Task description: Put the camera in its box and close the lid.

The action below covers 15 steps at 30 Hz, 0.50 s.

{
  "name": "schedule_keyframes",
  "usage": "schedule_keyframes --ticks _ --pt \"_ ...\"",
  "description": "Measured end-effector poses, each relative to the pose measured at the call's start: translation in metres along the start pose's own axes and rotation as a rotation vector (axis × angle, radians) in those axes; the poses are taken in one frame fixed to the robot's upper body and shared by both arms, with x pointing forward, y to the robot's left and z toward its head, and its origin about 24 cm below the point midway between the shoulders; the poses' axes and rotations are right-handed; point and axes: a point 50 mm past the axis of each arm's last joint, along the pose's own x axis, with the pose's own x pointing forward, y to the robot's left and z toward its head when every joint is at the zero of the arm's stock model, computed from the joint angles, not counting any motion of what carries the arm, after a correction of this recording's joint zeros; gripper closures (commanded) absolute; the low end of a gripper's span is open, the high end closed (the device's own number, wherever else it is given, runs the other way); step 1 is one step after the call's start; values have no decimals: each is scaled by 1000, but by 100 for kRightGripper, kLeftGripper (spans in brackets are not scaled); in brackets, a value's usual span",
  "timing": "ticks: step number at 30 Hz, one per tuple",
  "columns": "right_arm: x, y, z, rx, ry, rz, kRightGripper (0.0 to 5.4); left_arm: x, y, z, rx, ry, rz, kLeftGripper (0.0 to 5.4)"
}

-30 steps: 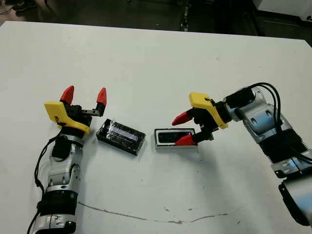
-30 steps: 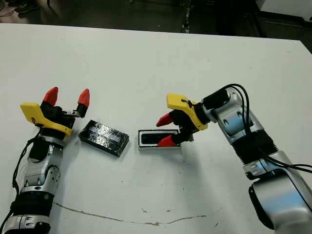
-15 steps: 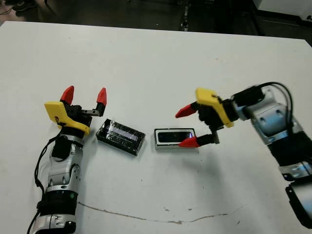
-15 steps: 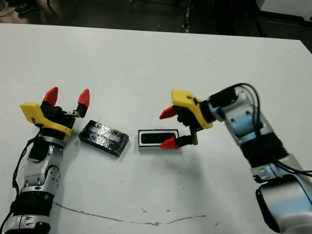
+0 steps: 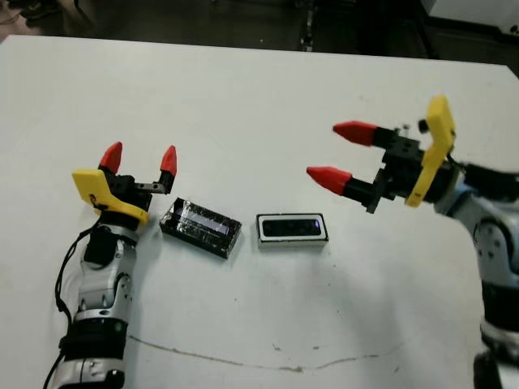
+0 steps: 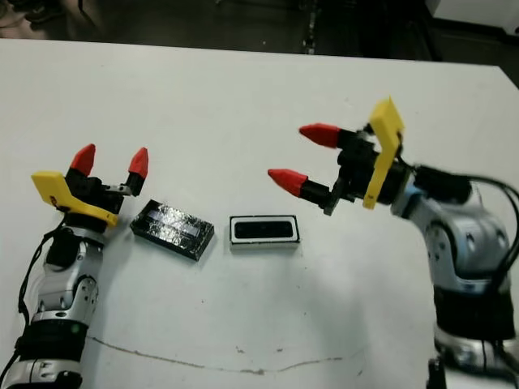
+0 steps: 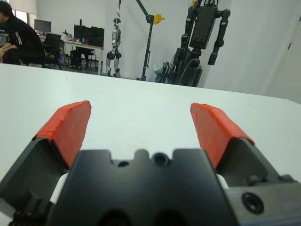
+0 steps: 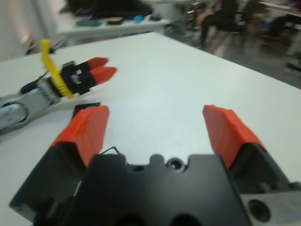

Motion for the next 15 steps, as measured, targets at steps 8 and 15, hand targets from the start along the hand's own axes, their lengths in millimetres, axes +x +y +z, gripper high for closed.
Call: schedule_keyframes --ticks 8,15 --pt "-26 26 -40 96 -126 -417 213 -1 4 15 84 -51 -50 0" --pt "-33 35 -66 100 -138 -632 330 1 20 43 297 -90 -159 0"
